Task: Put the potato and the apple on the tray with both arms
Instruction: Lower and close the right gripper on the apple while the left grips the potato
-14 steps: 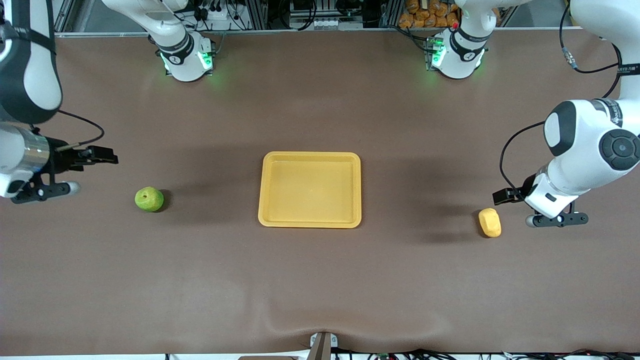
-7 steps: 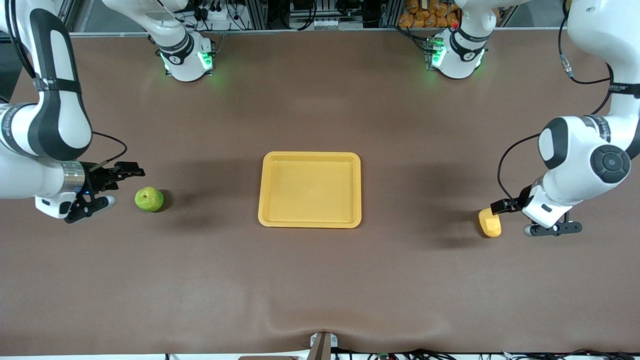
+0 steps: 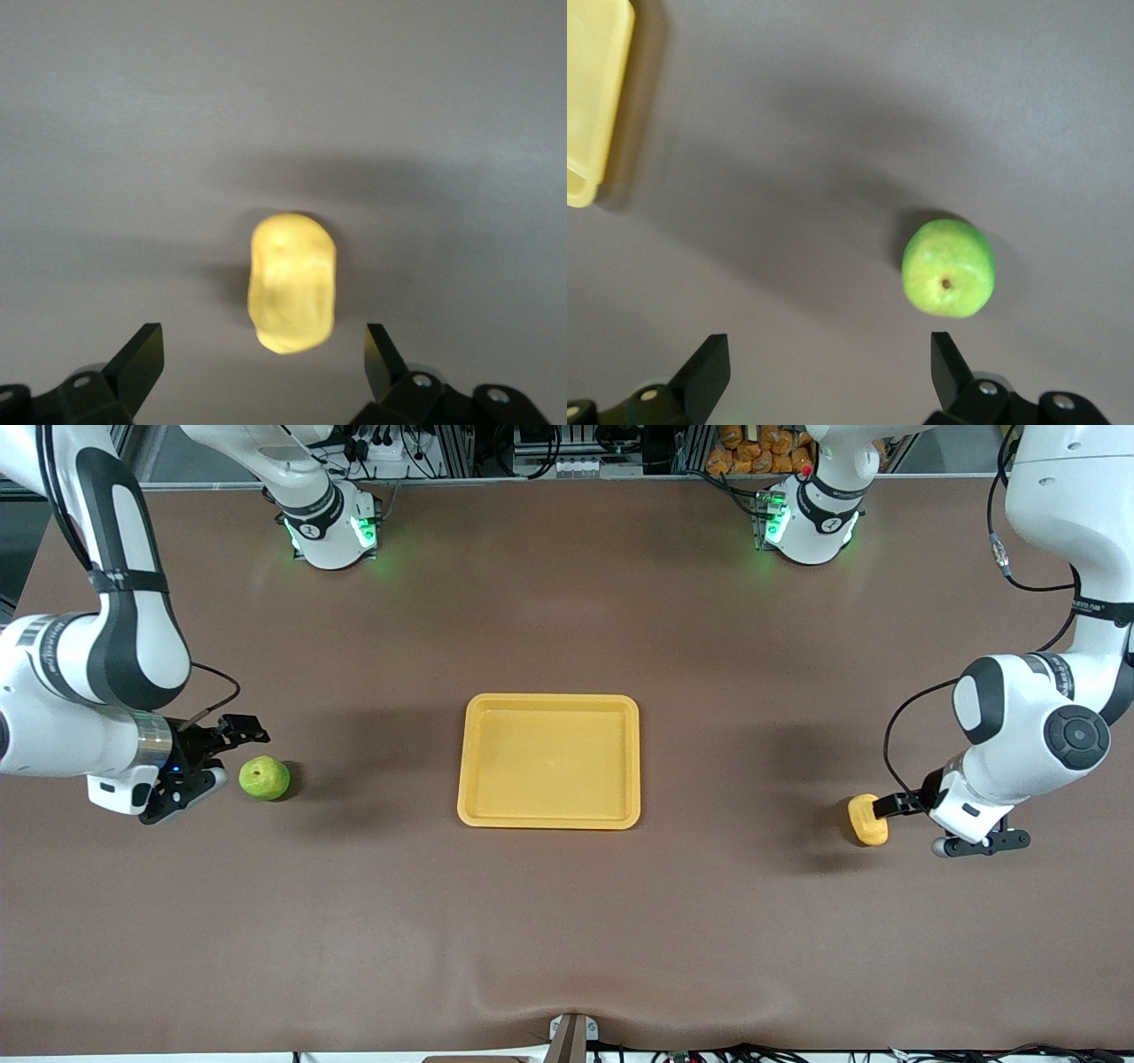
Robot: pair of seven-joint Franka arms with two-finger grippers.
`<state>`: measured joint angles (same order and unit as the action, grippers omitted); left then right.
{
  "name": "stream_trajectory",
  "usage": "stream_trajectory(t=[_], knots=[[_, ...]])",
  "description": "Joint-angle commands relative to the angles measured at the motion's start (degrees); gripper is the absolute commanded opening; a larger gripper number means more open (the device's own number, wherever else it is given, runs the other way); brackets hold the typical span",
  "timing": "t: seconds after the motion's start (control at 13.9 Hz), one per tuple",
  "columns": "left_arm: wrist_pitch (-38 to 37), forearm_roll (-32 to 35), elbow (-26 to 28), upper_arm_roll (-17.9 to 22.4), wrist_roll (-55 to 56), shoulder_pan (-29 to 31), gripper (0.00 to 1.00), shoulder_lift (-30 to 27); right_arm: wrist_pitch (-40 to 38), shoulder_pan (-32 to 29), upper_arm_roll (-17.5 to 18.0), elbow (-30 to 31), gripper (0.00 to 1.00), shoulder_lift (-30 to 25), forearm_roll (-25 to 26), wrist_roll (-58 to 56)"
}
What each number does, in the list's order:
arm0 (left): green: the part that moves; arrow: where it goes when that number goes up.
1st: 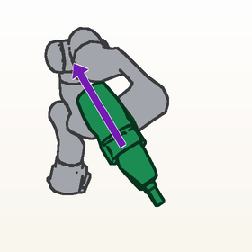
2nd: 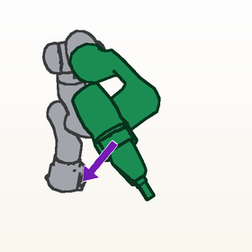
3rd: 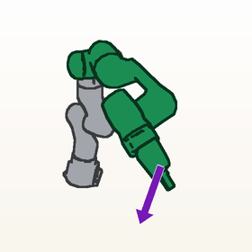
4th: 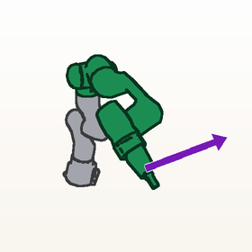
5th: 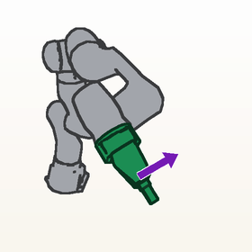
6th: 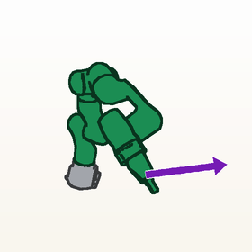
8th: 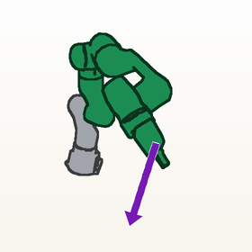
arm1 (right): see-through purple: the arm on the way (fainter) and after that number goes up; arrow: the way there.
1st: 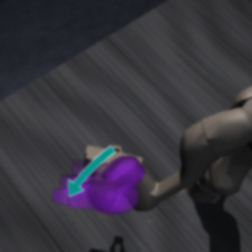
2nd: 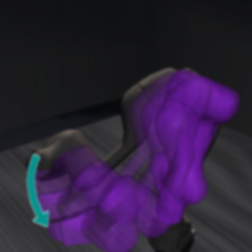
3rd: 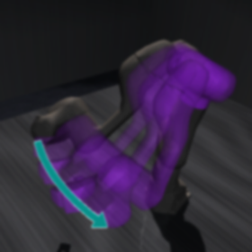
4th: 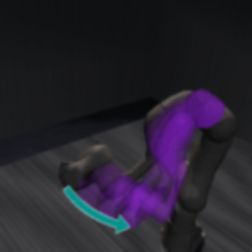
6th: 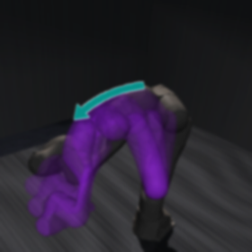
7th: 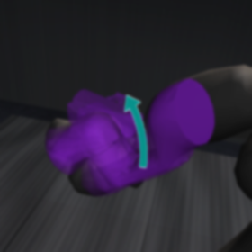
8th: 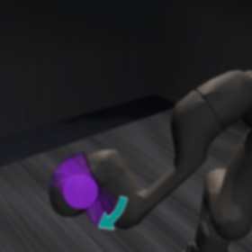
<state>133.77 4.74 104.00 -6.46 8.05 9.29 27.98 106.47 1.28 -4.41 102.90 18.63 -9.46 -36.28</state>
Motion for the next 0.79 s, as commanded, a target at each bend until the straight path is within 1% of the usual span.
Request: stream_trajectory(t=[0.0,0.07,0.29,0.43,0.65,0.72], knots=[[0.18,-1.14,-3.71,-0.31,0.65,0.99,1.00,3.57,5.58,-0.05,-0.16,5.02,1.00,-1.50,2.15,-2.65],[0.18,-1.14,-4.15,-0.22,0.91,0.65,1.00,4.10,7.42,-0.05,-0.16,6.07,1.00,-1.50,3.20,-2.74],[0.18,-1.05,-5.39,-0.39,4.50,0.03,0.95,6.47,13.83,-0.05,-0.16,10.99,1.00,-1.58,5.41,-3.00],[0.18,-1.05,-5.48,-0.48,5.83,-0.41,0.93,6.83,17.79,-0.23,-0.16,13.72,1.00,-1.50,5.68,-5.10],[0.27,-0.96,-5.74,-0.66,6.27,-0.50,0.87,7.79,24.29,-0.84,-0.16,17.76,1.00,-1.23,5.68,-8.18],[0.27,-0.96,-5.65,-0.66,6.62,-0.50,0.86,7.97,26.40,-0.93,-0.16,18.99,1.00,-1.23,5.68,-8.97]])
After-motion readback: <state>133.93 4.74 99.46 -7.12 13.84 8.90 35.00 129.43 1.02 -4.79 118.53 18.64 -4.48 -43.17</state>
